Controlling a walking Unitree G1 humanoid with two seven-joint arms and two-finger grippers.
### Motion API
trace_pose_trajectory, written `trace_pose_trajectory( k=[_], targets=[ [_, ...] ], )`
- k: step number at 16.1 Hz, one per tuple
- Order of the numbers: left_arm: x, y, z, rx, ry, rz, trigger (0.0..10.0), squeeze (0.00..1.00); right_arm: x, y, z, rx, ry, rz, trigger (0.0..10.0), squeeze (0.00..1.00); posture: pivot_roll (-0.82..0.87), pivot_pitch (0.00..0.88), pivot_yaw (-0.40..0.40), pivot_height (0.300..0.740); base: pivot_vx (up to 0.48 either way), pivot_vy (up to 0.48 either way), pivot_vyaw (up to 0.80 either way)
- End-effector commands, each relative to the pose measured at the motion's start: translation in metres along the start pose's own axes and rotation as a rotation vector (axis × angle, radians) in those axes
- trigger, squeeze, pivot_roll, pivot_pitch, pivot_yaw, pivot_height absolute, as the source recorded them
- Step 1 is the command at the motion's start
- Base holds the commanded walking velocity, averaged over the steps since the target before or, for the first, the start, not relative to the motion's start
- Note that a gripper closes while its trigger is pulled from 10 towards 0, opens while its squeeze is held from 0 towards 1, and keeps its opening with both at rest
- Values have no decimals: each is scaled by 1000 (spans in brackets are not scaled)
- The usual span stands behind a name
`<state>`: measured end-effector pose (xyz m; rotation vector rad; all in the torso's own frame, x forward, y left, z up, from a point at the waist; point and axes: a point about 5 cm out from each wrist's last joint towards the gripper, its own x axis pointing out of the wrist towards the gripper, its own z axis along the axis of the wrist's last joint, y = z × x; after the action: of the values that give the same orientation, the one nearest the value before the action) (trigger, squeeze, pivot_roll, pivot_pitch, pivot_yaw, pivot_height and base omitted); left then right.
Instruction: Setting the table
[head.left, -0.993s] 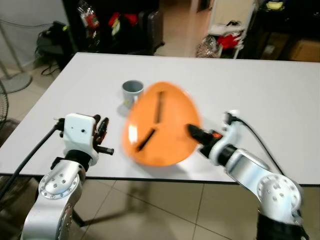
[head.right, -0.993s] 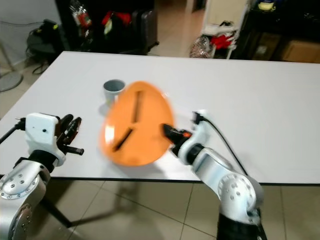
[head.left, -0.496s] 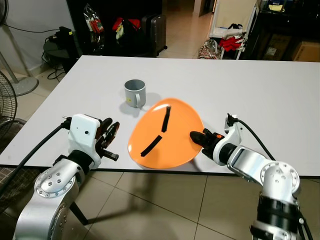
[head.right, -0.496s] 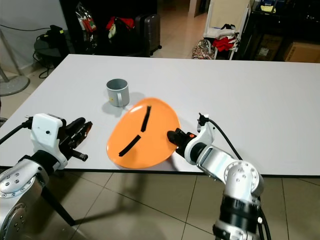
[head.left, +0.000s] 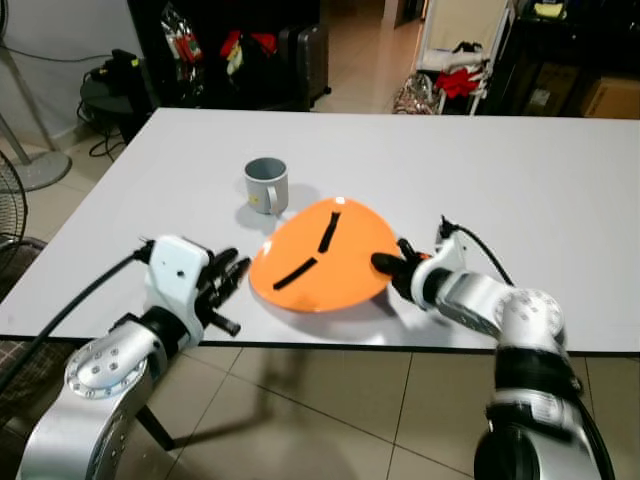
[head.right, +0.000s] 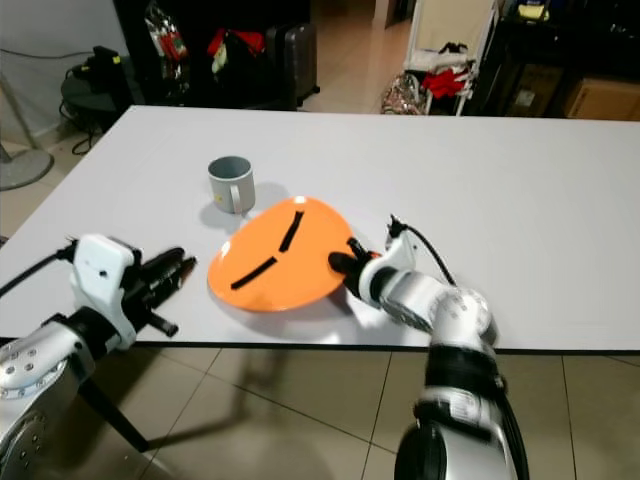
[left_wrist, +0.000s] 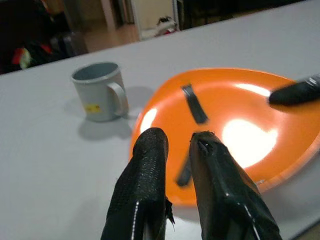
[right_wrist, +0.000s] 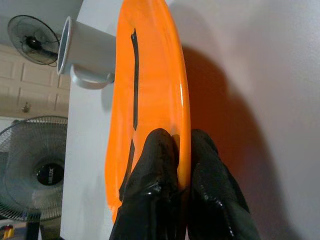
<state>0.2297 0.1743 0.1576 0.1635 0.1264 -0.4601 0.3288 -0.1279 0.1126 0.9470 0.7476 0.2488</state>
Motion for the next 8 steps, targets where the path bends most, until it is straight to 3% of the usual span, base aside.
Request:
trace_pose_trajectory(
  k=[1, 7, 8],
  targets=[
    [-1, -2, 1, 9, 6, -18, 10000, 0, 6, -4, 3, 18, 1, -39, 10000, 0, -73, 0, 22, 740, 0, 0, 0],
    [-1, -3, 0, 0, 8, -21, 10000, 0, 31, -1, -4, 54, 29, -32, 10000, 0, -66, 0, 20, 740, 0, 0, 0],
    [-1, -3, 0, -2, 8, -21, 10000, 0, 35, 2, -6, 73, 34, -13, 10000, 169, -67, 0, 20, 740, 0, 0, 0]
  ],
)
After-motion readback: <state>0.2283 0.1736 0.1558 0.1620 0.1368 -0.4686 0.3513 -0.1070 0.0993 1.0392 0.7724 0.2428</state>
